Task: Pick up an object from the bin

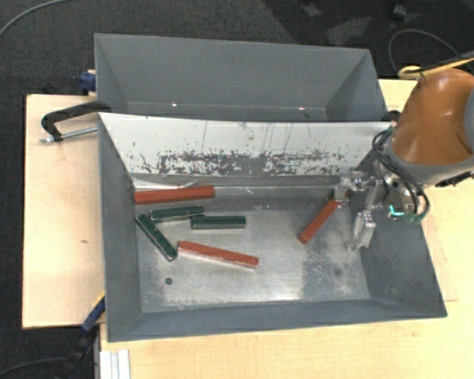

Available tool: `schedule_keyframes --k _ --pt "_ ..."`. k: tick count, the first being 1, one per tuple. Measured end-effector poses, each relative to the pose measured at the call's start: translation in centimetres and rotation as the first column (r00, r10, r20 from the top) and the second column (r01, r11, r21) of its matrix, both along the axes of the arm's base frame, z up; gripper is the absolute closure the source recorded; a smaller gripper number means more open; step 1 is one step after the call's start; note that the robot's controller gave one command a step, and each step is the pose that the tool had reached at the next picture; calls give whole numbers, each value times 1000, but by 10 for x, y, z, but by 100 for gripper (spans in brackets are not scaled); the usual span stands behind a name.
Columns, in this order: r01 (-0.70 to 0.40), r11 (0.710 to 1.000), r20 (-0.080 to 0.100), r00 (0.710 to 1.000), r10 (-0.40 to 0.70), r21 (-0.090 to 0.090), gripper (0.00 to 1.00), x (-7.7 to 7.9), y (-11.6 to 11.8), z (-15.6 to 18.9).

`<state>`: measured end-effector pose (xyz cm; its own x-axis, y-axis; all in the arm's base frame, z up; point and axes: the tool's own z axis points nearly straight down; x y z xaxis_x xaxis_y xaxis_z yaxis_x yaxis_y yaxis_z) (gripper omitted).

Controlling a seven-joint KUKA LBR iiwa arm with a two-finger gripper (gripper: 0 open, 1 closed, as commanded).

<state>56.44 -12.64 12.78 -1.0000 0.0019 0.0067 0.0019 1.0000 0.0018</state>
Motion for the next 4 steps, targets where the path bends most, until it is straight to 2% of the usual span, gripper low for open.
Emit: schedule_keyframes --k 1,2,3,4 --pt "-67 998 3 998 67 4 0 24 62 -60" --pt "-460 888 13 888 460 -6 0 28 22 -56" --pt "-462 887 16 887 462 -3 100 29 25 -56" --pt "-655 755 16 755 656 -12 100 13 6 82"
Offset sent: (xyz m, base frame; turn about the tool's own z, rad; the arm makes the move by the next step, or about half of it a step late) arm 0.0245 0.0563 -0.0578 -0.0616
